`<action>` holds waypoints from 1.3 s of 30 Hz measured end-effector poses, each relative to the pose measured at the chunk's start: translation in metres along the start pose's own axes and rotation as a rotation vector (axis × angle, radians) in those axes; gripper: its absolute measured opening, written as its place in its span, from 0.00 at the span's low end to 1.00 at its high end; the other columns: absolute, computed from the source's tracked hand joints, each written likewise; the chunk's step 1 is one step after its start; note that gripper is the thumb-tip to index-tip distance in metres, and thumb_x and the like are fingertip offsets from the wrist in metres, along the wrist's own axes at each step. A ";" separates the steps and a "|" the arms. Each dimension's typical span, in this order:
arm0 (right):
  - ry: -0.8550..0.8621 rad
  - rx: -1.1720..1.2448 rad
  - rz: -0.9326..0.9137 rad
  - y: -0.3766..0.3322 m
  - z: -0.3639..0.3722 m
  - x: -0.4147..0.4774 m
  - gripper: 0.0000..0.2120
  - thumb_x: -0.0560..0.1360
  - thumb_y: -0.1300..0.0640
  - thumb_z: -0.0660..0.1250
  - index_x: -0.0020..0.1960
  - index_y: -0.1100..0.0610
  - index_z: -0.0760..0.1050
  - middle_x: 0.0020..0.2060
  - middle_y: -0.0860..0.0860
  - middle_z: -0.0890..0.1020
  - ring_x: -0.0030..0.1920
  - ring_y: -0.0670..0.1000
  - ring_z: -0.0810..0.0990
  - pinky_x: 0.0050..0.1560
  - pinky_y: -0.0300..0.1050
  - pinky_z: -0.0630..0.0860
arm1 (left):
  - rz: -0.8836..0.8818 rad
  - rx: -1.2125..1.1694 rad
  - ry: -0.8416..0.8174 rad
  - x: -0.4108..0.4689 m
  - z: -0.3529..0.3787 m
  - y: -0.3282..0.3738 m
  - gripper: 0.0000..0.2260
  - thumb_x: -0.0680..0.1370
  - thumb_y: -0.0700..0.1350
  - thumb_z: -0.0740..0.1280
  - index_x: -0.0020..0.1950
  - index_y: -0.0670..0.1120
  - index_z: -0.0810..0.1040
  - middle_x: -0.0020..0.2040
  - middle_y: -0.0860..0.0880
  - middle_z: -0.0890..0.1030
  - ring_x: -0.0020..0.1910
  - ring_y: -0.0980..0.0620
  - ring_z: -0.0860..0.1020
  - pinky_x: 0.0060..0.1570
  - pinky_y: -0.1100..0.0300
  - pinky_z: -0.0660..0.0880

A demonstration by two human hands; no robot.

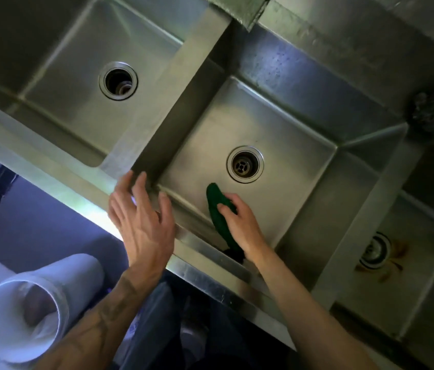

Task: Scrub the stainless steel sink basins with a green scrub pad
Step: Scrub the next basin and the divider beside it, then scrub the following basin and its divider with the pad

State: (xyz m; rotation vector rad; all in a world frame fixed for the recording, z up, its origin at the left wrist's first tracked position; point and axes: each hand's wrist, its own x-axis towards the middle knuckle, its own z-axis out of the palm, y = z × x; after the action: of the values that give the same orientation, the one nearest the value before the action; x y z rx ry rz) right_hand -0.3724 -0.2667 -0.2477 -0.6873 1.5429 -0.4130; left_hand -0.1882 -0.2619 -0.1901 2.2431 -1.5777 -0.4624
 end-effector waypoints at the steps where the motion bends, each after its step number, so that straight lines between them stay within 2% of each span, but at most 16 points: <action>1: 0.082 0.081 0.013 -0.001 -0.001 -0.003 0.11 0.84 0.53 0.64 0.65 0.43 0.75 0.60 0.47 0.81 0.58 0.51 0.82 0.60 0.51 0.82 | 0.085 -0.035 -0.079 -0.003 0.002 0.009 0.19 0.86 0.48 0.62 0.73 0.42 0.75 0.73 0.41 0.72 0.71 0.42 0.72 0.75 0.42 0.67; 3: 0.240 0.242 0.011 -0.008 -0.003 -0.008 0.09 0.83 0.53 0.67 0.60 0.42 0.76 0.56 0.45 0.82 0.53 0.48 0.84 0.54 0.48 0.84 | 0.222 -0.151 -0.315 -0.010 0.011 0.033 0.15 0.87 0.48 0.61 0.70 0.43 0.77 0.69 0.44 0.75 0.65 0.47 0.77 0.67 0.43 0.76; 6: 0.440 0.398 -0.040 -0.021 -0.008 -0.017 0.09 0.81 0.53 0.70 0.59 0.42 0.77 0.53 0.45 0.83 0.47 0.43 0.85 0.45 0.40 0.82 | 0.192 -0.316 -0.641 -0.016 0.028 0.066 0.14 0.88 0.51 0.59 0.71 0.48 0.75 0.65 0.52 0.73 0.59 0.50 0.79 0.61 0.44 0.81; 11: 0.571 0.598 -0.040 -0.031 -0.020 -0.033 0.06 0.85 0.50 0.64 0.58 0.42 0.78 0.58 0.47 0.82 0.57 0.48 0.82 0.55 0.47 0.82 | 0.151 -0.386 -0.709 -0.017 0.056 0.089 0.19 0.87 0.54 0.62 0.76 0.48 0.71 0.66 0.55 0.71 0.63 0.54 0.75 0.67 0.53 0.78; 14: 0.595 0.579 -0.046 -0.024 -0.026 -0.048 0.09 0.87 0.46 0.57 0.60 0.41 0.76 0.60 0.47 0.80 0.61 0.49 0.80 0.61 0.51 0.81 | 0.138 -0.356 -0.817 -0.015 0.075 0.093 0.23 0.84 0.54 0.70 0.75 0.47 0.69 0.65 0.53 0.71 0.59 0.56 0.75 0.58 0.63 0.77; 18: 0.626 0.522 -0.054 -0.001 -0.051 -0.075 0.08 0.87 0.48 0.58 0.62 0.41 0.73 0.60 0.47 0.80 0.61 0.48 0.81 0.59 0.44 0.79 | 0.029 -0.399 -0.983 -0.018 0.106 0.099 0.20 0.79 0.48 0.78 0.64 0.50 0.71 0.54 0.55 0.78 0.50 0.62 0.78 0.44 0.74 0.76; 21: 0.879 0.245 -0.206 0.017 -0.079 -0.100 0.09 0.86 0.49 0.61 0.65 0.43 0.73 0.56 0.37 0.80 0.56 0.39 0.81 0.56 0.36 0.79 | -0.050 -0.369 -1.048 -0.032 0.130 0.107 0.16 0.81 0.48 0.75 0.62 0.50 0.70 0.49 0.59 0.77 0.46 0.63 0.77 0.37 0.72 0.75; 23: 1.069 0.057 -0.314 0.029 -0.099 -0.109 0.11 0.84 0.49 0.62 0.66 0.45 0.72 0.56 0.36 0.78 0.57 0.40 0.79 0.57 0.34 0.77 | -0.140 -0.345 -1.060 -0.045 0.145 0.113 0.14 0.83 0.49 0.73 0.61 0.50 0.69 0.51 0.55 0.78 0.47 0.57 0.79 0.42 0.65 0.76; 25: 1.176 -0.092 -0.302 0.042 -0.119 -0.109 0.13 0.84 0.50 0.63 0.68 0.49 0.72 0.61 0.45 0.76 0.61 0.45 0.77 0.63 0.45 0.77 | -0.257 -0.343 -1.097 -0.064 0.161 0.118 0.14 0.83 0.46 0.72 0.62 0.48 0.69 0.57 0.48 0.80 0.53 0.50 0.81 0.49 0.58 0.78; 27: 1.180 -0.230 -0.257 0.056 -0.131 -0.101 0.16 0.83 0.52 0.65 0.70 0.54 0.72 0.67 0.53 0.72 0.67 0.52 0.73 0.68 0.56 0.74 | -0.379 -0.362 -1.136 -0.080 0.177 0.125 0.14 0.83 0.43 0.71 0.65 0.44 0.70 0.62 0.43 0.81 0.53 0.48 0.81 0.46 0.59 0.78; 29: 1.134 -0.304 -0.254 0.067 -0.137 -0.091 0.19 0.83 0.54 0.66 0.72 0.56 0.72 0.69 0.55 0.69 0.70 0.54 0.70 0.72 0.57 0.71 | -0.514 -0.407 -1.140 -0.090 0.189 0.133 0.20 0.84 0.45 0.68 0.73 0.40 0.69 0.63 0.41 0.80 0.52 0.47 0.81 0.42 0.59 0.79; 30: 1.122 -0.318 -0.257 0.071 -0.140 -0.086 0.19 0.83 0.53 0.65 0.73 0.55 0.71 0.70 0.55 0.68 0.70 0.53 0.69 0.72 0.55 0.70 | -0.563 -0.416 -1.131 -0.093 0.194 0.137 0.23 0.85 0.49 0.67 0.76 0.39 0.68 0.65 0.41 0.80 0.56 0.45 0.81 0.48 0.54 0.81; 32: 1.130 -0.355 -0.262 0.073 -0.145 -0.080 0.20 0.84 0.50 0.64 0.74 0.53 0.69 0.71 0.54 0.67 0.70 0.51 0.68 0.72 0.48 0.68 | -0.520 -0.319 -1.097 -0.098 0.201 0.141 0.28 0.87 0.55 0.64 0.81 0.38 0.64 0.75 0.39 0.74 0.70 0.38 0.76 0.70 0.45 0.76; 33: 1.141 -0.383 -0.268 0.072 -0.148 -0.078 0.20 0.84 0.50 0.63 0.75 0.53 0.69 0.71 0.53 0.67 0.70 0.51 0.68 0.71 0.46 0.67 | -0.463 -0.250 -1.094 -0.099 0.203 0.142 0.29 0.87 0.55 0.63 0.82 0.37 0.63 0.78 0.38 0.70 0.75 0.37 0.73 0.75 0.45 0.72; 37: 1.150 -0.452 -0.291 0.060 -0.156 -0.071 0.19 0.84 0.52 0.64 0.73 0.54 0.70 0.70 0.56 0.69 0.69 0.53 0.70 0.70 0.49 0.70 | -0.330 -0.234 -1.168 -0.100 0.197 0.142 0.23 0.89 0.47 0.62 0.81 0.38 0.62 0.77 0.38 0.71 0.75 0.39 0.73 0.77 0.46 0.69; 39: 1.165 -0.468 -0.309 0.055 -0.158 -0.068 0.18 0.84 0.54 0.64 0.72 0.56 0.71 0.69 0.57 0.70 0.68 0.55 0.71 0.70 0.52 0.71 | -0.274 -0.326 -1.241 -0.097 0.183 0.143 0.17 0.89 0.45 0.61 0.77 0.45 0.67 0.72 0.43 0.76 0.69 0.47 0.77 0.71 0.57 0.73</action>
State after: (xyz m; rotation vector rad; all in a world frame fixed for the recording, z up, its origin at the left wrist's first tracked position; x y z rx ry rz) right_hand -0.5387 -0.2040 -0.2145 -1.1558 2.6941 -0.7710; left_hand -0.4218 -0.2338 -0.2794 1.9163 -1.3914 -2.3027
